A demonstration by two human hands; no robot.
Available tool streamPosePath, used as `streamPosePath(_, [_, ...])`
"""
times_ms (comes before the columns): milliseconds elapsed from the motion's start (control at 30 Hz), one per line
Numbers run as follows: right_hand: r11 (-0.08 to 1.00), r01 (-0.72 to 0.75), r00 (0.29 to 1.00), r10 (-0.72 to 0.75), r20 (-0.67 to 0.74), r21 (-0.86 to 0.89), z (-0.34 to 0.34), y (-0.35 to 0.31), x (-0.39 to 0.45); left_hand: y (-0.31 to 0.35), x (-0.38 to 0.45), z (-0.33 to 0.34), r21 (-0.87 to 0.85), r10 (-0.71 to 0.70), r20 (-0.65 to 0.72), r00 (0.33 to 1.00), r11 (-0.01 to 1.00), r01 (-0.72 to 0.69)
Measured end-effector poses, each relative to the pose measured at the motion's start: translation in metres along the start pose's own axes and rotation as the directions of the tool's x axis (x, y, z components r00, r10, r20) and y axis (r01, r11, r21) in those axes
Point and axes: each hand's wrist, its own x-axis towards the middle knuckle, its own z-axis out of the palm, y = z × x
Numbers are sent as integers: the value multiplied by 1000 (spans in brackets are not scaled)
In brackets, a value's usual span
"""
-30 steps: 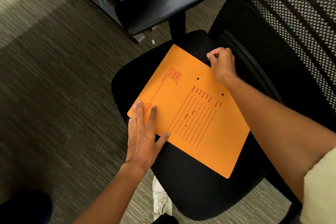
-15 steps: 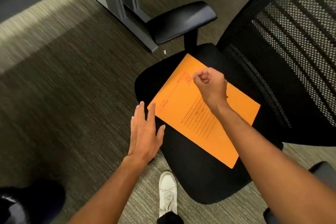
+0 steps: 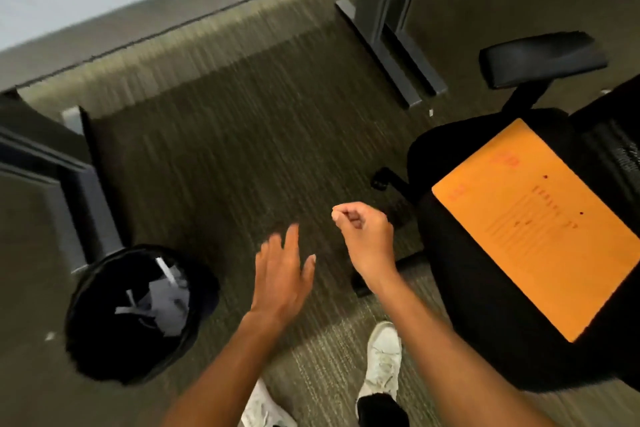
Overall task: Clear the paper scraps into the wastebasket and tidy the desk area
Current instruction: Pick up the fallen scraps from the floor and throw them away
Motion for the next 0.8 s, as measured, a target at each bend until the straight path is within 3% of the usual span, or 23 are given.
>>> streamPosePath(233, [999,-41,972,41,230,-5,146,-30,-76,-135,-59,-28,23,-184,-41,982,982,185])
streamPosePath(533, [987,-96,861,148,486,-130,301,-40,-167,-286,-134,-58,-18,-347,-104,932,938,347])
streamPosePath(667, [979,-42,824,148,547,-201,346,-35,-194,-333,-157,-67,-62,-449,-108,887,893,445])
streamPosePath(800, [938,187,796,29,604,-291,374,-21,-206,-357,-168,-70,-82,-475,-114,873,880,468])
